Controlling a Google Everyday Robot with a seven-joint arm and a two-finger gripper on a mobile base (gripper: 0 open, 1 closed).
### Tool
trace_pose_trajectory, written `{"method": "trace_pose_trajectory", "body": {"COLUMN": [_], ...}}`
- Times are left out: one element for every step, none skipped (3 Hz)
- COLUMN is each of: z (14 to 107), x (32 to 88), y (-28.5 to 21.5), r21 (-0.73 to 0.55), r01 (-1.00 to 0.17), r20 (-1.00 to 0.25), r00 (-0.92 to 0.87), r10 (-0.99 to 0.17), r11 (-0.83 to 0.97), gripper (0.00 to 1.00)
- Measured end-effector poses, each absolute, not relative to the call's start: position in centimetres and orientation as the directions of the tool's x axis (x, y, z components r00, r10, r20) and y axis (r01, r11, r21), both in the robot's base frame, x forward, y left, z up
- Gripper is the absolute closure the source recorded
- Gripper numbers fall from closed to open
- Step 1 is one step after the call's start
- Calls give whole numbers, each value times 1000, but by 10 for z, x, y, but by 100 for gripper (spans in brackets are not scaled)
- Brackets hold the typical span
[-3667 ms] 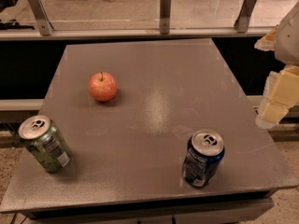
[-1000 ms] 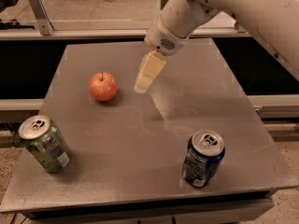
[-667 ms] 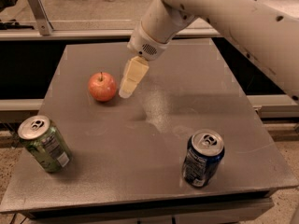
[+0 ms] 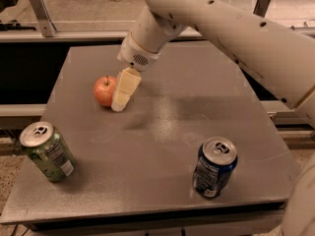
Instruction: Move apple near pepsi can
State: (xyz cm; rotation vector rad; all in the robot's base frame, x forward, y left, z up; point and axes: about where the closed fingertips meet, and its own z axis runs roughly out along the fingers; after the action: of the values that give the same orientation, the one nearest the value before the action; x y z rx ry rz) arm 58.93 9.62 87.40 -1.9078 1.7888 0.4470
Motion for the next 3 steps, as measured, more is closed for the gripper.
{"method": "trace_pose_trajectory", "body": {"z": [867, 862, 860], "x": [581, 578, 577], "y": [111, 120, 125], "r21": [-111, -103, -96], "r01": [-992, -990, -989], "r20": [-550, -549, -547], "r00": [116, 134, 145], "r10": [-827, -825, -824], "r11": [-65, -93, -110], "gripper": [0, 12, 36]}}
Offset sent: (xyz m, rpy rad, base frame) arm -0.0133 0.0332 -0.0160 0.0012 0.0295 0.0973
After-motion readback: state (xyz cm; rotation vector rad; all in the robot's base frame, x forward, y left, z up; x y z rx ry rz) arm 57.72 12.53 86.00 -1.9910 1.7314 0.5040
